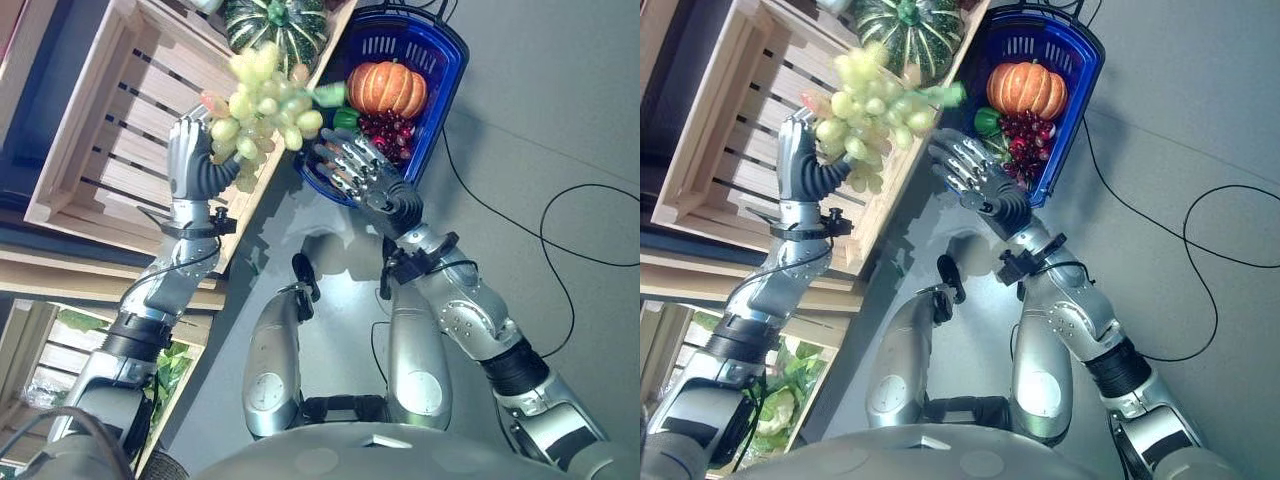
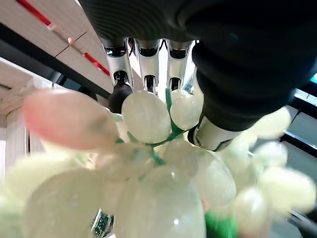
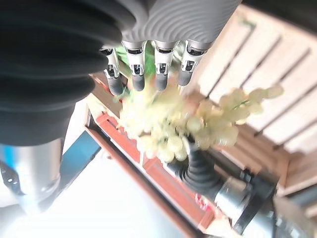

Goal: Pick up fruits and vegetables into the basket

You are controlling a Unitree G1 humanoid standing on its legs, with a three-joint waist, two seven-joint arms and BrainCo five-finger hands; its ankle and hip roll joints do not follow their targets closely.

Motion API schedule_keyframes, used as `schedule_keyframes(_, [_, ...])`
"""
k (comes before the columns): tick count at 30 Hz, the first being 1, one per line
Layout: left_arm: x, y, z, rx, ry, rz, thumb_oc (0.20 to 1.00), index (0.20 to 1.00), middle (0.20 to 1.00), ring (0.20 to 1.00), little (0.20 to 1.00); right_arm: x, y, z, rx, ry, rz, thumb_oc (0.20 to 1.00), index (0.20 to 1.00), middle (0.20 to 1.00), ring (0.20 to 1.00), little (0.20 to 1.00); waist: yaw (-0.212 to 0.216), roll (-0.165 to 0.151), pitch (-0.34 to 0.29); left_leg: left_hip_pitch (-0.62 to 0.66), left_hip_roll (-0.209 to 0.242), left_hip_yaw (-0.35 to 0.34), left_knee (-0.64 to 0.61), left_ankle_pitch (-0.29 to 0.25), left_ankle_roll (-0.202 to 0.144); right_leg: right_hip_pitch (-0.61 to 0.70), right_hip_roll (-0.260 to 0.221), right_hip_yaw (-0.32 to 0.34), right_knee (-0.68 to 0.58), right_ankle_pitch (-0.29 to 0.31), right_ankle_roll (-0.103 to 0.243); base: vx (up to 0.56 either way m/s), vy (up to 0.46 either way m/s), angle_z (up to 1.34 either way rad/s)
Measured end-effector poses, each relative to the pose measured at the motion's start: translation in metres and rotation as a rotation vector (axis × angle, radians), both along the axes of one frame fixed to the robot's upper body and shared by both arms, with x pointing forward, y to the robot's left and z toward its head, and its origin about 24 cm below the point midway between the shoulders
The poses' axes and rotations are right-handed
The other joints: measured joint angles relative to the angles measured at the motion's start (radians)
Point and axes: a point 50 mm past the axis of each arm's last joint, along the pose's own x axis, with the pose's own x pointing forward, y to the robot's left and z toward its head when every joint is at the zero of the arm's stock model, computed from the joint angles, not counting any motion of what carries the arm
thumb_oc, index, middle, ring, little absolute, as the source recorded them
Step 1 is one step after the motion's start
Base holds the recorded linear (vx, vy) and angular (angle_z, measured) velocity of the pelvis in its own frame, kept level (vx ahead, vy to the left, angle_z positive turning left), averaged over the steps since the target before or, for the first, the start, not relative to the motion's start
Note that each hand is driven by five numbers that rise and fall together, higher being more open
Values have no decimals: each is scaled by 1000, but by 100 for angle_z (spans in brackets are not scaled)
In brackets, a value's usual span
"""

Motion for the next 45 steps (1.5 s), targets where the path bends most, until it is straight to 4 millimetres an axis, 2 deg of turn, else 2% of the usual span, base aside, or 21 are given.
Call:
schedule_keyframes(7, [6,-20,-2,72,-22,28,200,200,200,200,200,8,12,-8,54,125,-51,1000,1000,1000,1000,1000,15,-1,0,0,0,-21,-3,6,-4,20,0,-22,-11,0,-1,-9,-48,9])
schedule_keyframes(13, [8,-35,-1,214,-92,70,200,200,200,200,200,20,2,-29,69,266,-134,1000,1000,1000,1000,1000,21,-3,0,4,1,-42,0,6,-4,48,0,-46,-32,4,-5,-5,-42,9])
schedule_keyframes(18, [9,-48,-1,325,-143,84,200,200,200,200,200,25,-6,-48,70,362,-166,1000,1000,1000,1000,1000,19,-19,2,9,1,-47,-1,4,-4,61,1,-52,-41,4,-4,2,-4,3])
schedule_keyframes(24, [10,-48,-1,350,-148,110,200,200,200,200,200,24,-19,-58,73,364,-214,1000,1000,1000,1000,1000,4,-37,2,11,1,-46,1,-1,0,73,2,-53,-57,9,5,0,0,0])
schedule_keyframes(26, [11,-47,-1,349,-144,126,200,200,200,200,200,24,-24,-55,45,286,-246,1000,1000,1000,1000,1000,2,-40,3,22,2,-45,0,-4,1,87,3,-54,-66,11,6,0,0,0])
schedule_keyframes(28, [12,-46,0,347,-146,145,200,200,200,200,200,24,-31,-42,9,146,-299,1000,1000,1000,1000,1000,-1,-45,2,24,1,-45,0,-6,3,91,2,-54,-71,10,12,0,0,0])
schedule_keyframes(33, [12,-38,-1,338,-136,189,200,200,200,200,200,13,-59,18,-120,-326,-633,1000,1000,1000,1000,1000,-5,-51,2,22,1,-40,3,-13,6,91,3,-49,-79,12,15,-1,26,-2])
schedule_keyframes(35, [11,-33,-1,325,-136,212,200,200,200,200,200,9,-66,34,-180,-463,-765,1000,1000,1000,1000,1000,-10,-52,3,23,1,-35,1,-16,7,91,4,-45,-84,16,14,-8,46,-7])
schedule_keyframes(37, [11,-31,1,318,-142,229,200,200,200,200,200,7,-69,40,-277,-566,-852,1000,1000,1000,1000,1000,-13,-52,3,25,0,-28,0,-20,9,91,3,-41,-88,19,14,-20,21,-9])
schedule_keyframes(39, [11,-28,3,313,-148,238,200,200,200,200,200,10,-64,41,-444,-659,-898,1000,1000,1000,1000,1000,-20,-53,4,25,0,-26,-1,-22,10,91,3,-41,-88,24,16,-36,-9,-3])
schedule_keyframes(42, [11,-28,9,309,-168,230,200,200,200,200,200,17,-51,42,-686,-783,-879,1000,1000,1000,1000,1000,-13,-53,4,24,0,-28,-4,-22,10,91,2,-43,-89,24,16,-39,-55,1])
schedule_keyframes(45, [9,-31,17,329,-199,184,200,200,200,200,200,25,-43,43,-820,-853,-840,1000,1000,1000,1000,1000,4,-53,4,22,0,-34,-5,-21,9,90,2,-46,-89,24,15,-21,-90,3])
